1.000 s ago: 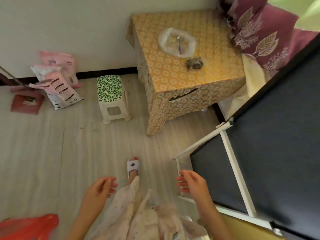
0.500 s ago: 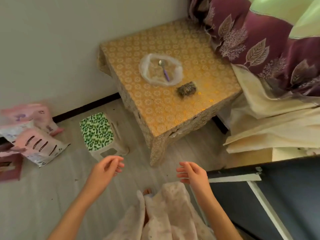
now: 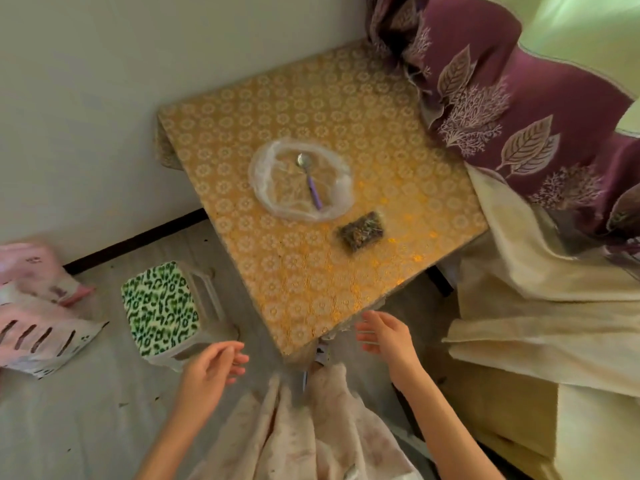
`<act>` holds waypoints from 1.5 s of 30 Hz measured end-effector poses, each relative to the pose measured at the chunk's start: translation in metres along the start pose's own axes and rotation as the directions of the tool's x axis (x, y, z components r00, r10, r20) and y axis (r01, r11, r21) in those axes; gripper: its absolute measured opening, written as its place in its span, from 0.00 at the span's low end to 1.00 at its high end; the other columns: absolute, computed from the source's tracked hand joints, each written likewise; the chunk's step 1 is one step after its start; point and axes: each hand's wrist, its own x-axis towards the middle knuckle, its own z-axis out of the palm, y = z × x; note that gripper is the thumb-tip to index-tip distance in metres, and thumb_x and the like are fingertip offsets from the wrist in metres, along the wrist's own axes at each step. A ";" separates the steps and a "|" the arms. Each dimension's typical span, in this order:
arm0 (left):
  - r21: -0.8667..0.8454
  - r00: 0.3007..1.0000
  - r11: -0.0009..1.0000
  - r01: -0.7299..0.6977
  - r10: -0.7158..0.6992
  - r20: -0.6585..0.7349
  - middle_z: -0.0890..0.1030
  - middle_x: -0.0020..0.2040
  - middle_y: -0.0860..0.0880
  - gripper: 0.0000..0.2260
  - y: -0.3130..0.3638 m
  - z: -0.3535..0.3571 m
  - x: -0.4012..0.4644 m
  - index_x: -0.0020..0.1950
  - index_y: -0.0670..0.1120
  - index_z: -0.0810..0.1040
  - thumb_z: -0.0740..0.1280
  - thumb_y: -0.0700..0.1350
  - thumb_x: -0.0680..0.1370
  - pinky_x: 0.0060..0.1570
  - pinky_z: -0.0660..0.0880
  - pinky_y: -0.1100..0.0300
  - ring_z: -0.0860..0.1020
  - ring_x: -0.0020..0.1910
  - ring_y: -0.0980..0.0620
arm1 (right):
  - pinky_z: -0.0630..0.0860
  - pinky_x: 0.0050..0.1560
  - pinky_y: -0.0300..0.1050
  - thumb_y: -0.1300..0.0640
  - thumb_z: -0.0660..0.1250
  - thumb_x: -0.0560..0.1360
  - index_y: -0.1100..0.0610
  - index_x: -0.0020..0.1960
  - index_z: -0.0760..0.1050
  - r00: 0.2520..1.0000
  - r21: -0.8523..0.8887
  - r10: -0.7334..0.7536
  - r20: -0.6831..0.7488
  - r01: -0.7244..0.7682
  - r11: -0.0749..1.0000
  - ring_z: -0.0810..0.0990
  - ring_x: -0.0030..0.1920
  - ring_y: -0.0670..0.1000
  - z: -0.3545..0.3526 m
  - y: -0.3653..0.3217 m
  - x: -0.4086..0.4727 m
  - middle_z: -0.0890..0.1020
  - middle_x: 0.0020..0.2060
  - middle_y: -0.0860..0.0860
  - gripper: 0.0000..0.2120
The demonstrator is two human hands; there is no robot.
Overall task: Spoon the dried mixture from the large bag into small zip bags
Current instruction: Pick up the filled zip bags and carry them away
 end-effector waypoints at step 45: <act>0.429 0.684 0.827 -0.362 -0.077 0.726 0.82 0.42 0.50 0.08 0.115 0.051 0.138 0.46 0.52 0.78 0.61 0.41 0.79 0.44 0.75 0.65 0.80 0.42 0.57 | 0.77 0.56 0.55 0.51 0.78 0.61 0.59 0.64 0.70 0.917 0.658 0.300 -0.264 -0.056 0.751 0.83 0.50 0.57 -0.002 0.019 -0.015 0.83 0.53 0.56 0.35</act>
